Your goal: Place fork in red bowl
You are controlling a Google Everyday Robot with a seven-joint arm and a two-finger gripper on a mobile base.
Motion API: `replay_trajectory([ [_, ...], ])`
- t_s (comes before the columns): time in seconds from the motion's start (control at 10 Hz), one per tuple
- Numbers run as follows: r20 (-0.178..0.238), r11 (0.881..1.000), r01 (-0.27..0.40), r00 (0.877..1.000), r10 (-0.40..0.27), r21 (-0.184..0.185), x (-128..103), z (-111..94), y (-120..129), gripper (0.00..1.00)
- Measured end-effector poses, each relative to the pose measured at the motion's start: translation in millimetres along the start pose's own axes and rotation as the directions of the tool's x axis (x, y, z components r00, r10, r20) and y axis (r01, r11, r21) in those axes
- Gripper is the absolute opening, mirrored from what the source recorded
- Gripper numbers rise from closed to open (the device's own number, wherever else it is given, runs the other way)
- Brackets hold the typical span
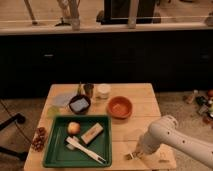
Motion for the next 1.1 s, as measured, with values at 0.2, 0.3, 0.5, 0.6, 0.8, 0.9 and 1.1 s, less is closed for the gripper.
replay_trajectory([
  [0.2, -0.001, 1.0, 0.006, 1.0, -0.006, -0.002, -0.7, -2.8, 0.7, 0.0],
  [0.3, -0.001, 1.0, 0.008, 1.0, -0.008, -0.005, -1.2, -3.0, 1.3, 0.0],
  [0.5, -0.001, 0.999, 0.03, 1.0, -0.03, 0.018, -9.2, -10.4, -0.3, 0.0],
  [0.6, -0.001, 0.999, 0.037, 0.999, -0.037, 0.029, -11.2, -13.8, -0.8, 0.0],
  [0.8, -0.003, 0.997, 0.055, 0.998, -0.055, 0.051, -17.0, -21.0, -2.5, 0.0],
  [0.9, -0.003, 0.997, 0.059, 0.998, -0.059, 0.056, -18.6, -22.9, -2.6, 0.0],
  [1.1, -0.007, 0.995, 0.07, 0.998, -0.07, 0.069, -23.8, -30.1, -4.2, 0.0],
])
